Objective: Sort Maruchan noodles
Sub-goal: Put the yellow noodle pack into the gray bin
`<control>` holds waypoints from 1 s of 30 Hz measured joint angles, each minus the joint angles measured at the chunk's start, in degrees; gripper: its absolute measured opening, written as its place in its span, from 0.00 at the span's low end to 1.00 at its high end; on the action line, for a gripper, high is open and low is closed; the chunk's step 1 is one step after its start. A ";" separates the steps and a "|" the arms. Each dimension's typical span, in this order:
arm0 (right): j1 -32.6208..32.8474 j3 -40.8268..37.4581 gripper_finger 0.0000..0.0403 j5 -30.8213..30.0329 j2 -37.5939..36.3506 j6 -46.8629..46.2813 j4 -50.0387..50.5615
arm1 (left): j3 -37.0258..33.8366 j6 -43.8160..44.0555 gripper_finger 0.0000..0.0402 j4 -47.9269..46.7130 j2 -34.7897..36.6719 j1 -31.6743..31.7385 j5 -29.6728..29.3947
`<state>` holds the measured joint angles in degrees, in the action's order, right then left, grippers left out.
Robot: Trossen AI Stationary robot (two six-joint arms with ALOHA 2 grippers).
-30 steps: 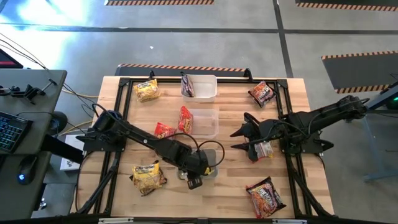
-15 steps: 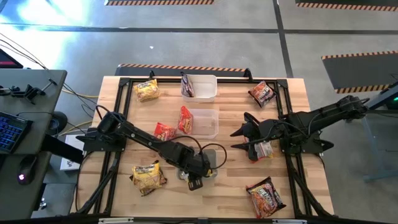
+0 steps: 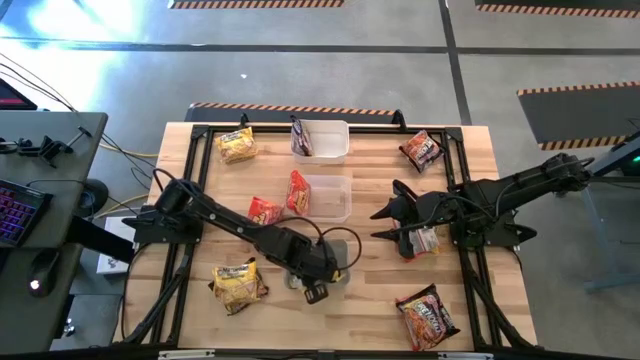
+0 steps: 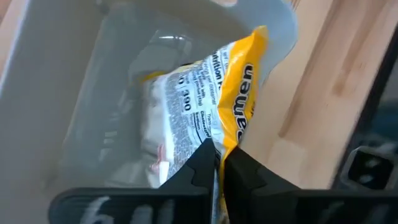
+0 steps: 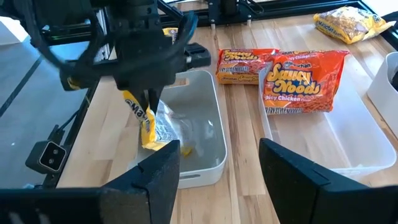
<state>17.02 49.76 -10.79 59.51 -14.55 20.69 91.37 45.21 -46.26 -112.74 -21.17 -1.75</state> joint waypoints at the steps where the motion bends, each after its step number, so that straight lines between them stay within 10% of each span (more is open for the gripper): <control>1: 0.00 0.00 0.49 0.00 0.00 0.00 0.01 | 0.00 1.96 0.02 0.24 0.40 0.00 -0.05; 30: -1.32 0.02 0.49 3.63 1.00 -4.19 0.88 | 0.00 76.00 0.00 -4.70 6.20 -12.88 -29.22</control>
<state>15.69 49.78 -7.15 60.50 -18.74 21.57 91.37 121.22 -50.97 -106.54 -34.05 -30.96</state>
